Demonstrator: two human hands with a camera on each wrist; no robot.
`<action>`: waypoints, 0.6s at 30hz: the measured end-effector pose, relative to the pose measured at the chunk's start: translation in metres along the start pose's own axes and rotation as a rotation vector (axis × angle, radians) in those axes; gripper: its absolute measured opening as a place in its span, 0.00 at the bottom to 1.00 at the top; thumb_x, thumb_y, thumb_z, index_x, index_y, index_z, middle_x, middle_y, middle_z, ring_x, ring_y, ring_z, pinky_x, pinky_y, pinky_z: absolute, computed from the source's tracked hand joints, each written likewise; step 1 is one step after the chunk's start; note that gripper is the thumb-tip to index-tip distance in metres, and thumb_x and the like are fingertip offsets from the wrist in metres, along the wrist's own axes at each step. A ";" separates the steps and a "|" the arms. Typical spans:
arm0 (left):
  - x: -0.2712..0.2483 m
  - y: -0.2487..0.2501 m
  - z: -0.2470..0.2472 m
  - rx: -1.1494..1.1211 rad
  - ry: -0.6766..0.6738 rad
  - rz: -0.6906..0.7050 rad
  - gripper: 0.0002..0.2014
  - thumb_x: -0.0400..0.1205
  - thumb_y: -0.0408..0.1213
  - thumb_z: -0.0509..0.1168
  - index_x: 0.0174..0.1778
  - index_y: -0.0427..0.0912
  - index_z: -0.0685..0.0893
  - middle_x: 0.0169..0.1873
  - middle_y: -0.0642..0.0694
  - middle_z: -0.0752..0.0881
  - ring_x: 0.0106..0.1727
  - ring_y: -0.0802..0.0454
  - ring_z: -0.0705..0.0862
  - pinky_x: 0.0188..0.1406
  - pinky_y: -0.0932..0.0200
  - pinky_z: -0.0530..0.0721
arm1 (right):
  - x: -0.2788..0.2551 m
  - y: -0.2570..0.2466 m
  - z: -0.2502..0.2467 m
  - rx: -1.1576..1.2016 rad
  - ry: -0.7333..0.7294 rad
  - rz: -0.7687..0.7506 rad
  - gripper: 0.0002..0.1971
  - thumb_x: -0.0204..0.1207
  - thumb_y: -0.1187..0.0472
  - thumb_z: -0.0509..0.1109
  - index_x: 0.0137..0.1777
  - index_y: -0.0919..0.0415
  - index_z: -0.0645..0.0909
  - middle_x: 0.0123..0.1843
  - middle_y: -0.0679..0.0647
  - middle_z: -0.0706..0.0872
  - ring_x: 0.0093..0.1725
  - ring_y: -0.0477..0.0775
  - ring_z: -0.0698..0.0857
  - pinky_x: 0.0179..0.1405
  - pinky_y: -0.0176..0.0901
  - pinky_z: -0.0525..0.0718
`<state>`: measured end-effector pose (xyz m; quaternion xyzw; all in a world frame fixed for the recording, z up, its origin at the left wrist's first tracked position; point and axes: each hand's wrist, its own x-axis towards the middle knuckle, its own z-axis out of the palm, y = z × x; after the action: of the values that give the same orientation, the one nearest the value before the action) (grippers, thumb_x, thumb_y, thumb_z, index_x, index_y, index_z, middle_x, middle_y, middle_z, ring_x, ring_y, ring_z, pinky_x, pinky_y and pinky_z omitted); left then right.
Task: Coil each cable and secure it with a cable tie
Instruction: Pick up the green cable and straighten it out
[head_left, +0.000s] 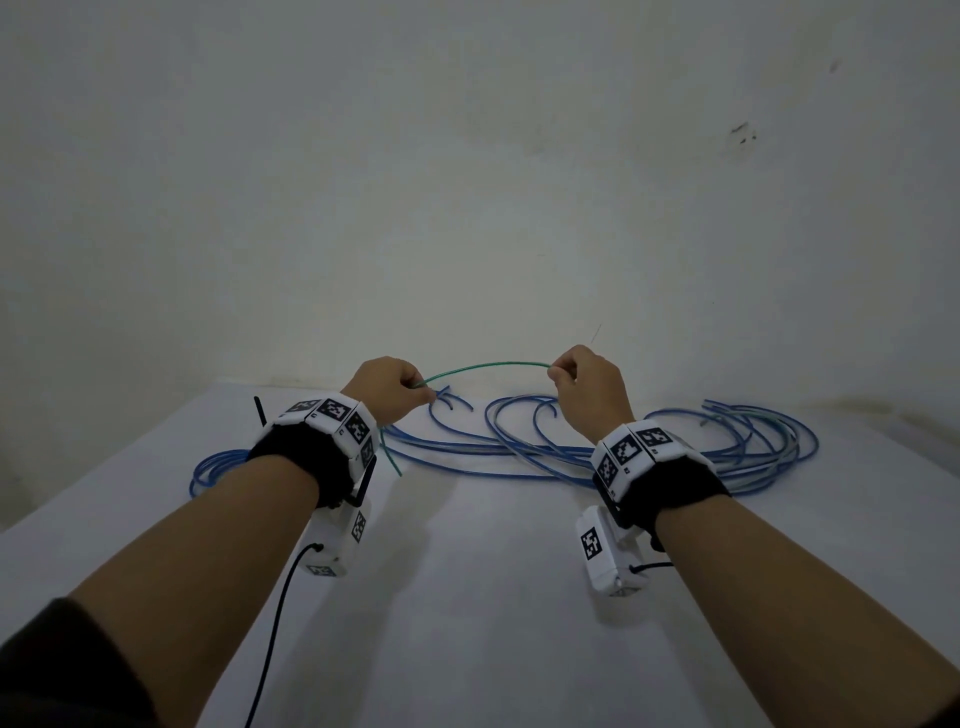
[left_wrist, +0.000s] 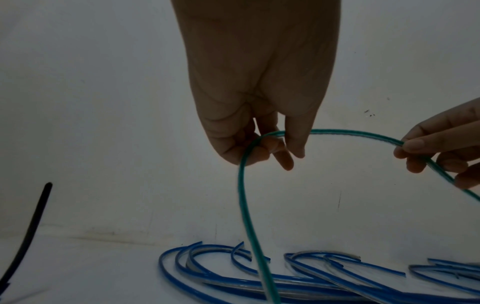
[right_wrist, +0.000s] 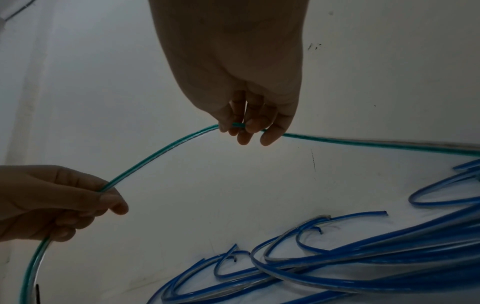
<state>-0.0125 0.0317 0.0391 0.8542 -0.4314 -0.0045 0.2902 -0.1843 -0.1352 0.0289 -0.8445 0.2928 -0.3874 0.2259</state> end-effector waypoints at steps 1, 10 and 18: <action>0.001 -0.001 -0.002 -0.011 0.017 0.007 0.08 0.80 0.43 0.68 0.41 0.41 0.83 0.29 0.51 0.76 0.33 0.56 0.73 0.29 0.68 0.68 | 0.001 -0.001 0.002 -0.001 0.001 0.001 0.07 0.81 0.64 0.63 0.50 0.68 0.80 0.47 0.61 0.85 0.44 0.54 0.78 0.46 0.45 0.77; 0.005 0.001 -0.013 -0.017 0.018 0.033 0.09 0.80 0.42 0.67 0.38 0.41 0.82 0.30 0.49 0.79 0.33 0.55 0.74 0.29 0.67 0.69 | 0.013 -0.006 0.003 0.044 -0.014 -0.004 0.08 0.81 0.63 0.63 0.55 0.66 0.78 0.40 0.55 0.81 0.42 0.54 0.78 0.42 0.41 0.72; -0.007 0.003 -0.026 -0.097 0.047 0.030 0.10 0.83 0.40 0.63 0.43 0.42 0.88 0.25 0.52 0.76 0.27 0.56 0.72 0.28 0.65 0.70 | 0.017 -0.012 0.001 0.003 -0.027 -0.126 0.07 0.81 0.63 0.63 0.50 0.65 0.80 0.47 0.61 0.84 0.45 0.54 0.78 0.46 0.42 0.74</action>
<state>-0.0122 0.0479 0.0601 0.8324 -0.4364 -0.0010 0.3414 -0.1712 -0.1377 0.0441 -0.8660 0.2353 -0.3901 0.2063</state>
